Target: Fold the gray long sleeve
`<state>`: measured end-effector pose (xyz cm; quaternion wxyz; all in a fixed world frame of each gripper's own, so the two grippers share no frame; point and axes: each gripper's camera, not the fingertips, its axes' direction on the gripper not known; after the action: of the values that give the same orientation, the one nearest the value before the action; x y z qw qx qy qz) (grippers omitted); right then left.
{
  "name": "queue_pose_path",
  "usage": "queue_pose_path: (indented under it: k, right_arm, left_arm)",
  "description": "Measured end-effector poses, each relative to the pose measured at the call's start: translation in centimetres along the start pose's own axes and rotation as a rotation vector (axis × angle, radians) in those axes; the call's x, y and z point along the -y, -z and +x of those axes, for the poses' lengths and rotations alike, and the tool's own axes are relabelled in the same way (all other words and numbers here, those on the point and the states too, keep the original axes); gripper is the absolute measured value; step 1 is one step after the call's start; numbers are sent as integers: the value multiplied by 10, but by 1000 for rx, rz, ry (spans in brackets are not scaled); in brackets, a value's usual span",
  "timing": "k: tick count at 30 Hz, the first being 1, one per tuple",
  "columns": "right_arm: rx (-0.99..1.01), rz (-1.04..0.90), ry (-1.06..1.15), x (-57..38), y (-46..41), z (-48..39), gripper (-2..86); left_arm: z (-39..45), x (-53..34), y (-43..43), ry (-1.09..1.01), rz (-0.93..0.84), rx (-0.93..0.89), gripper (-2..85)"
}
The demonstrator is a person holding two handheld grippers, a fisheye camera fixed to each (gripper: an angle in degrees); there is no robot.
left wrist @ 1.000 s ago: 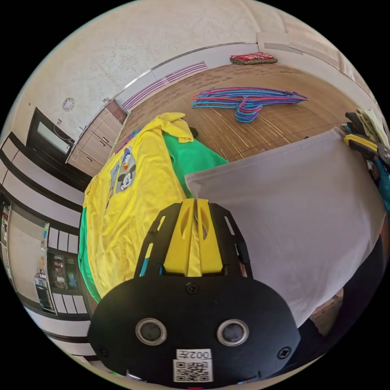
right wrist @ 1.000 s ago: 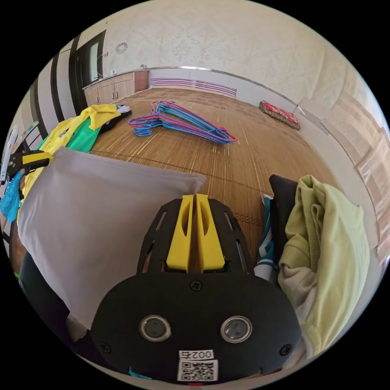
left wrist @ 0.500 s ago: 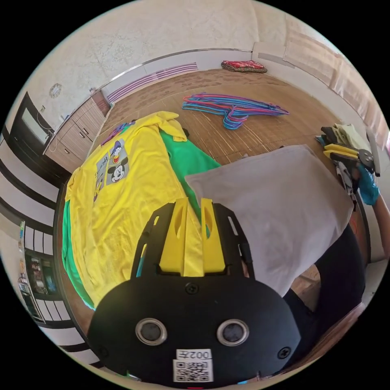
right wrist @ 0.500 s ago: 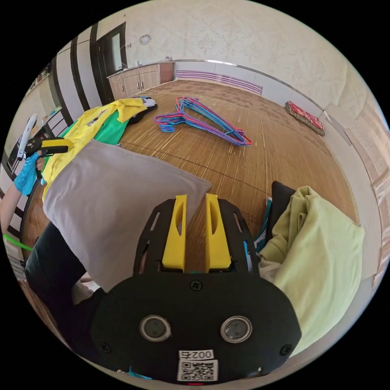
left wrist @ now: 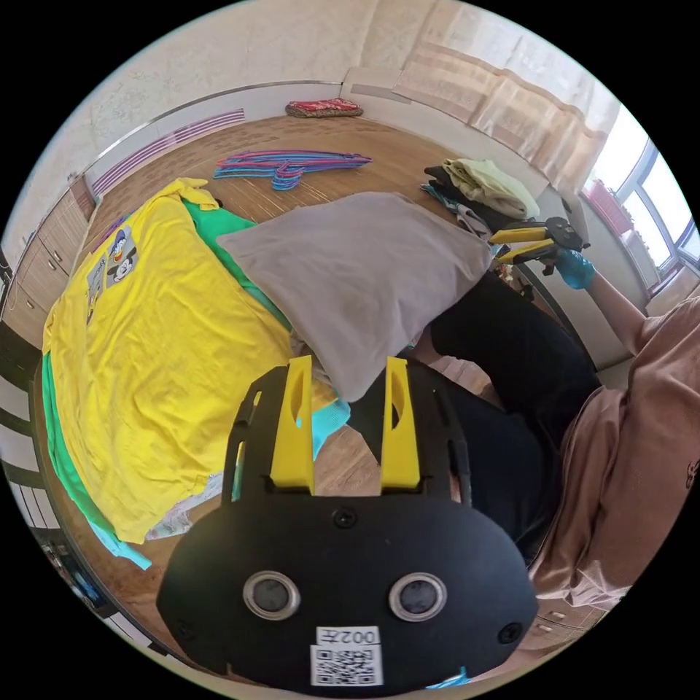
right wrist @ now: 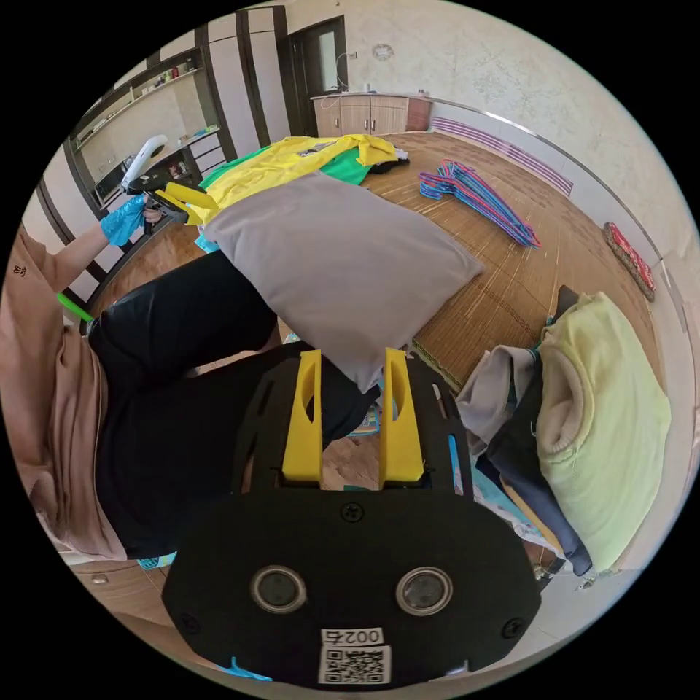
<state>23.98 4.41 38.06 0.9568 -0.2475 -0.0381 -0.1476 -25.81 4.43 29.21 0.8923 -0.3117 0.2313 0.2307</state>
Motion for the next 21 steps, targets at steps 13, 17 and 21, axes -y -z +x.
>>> queue_pose_path:
  k: [13,17,21]
  right_arm:
    - [44,-15,-136,-48,-13,4,99]
    - [118,64,-160,-63,-5,4,42]
    - [129,83,-158,-77,5,5,0]
  left_arm:
    - [5,-37,-12,-4,-26,45,2]
    - [9,-46,-7,-18,-20,58,-10]
    - [11,-56,5,-11,-3,74,-10]
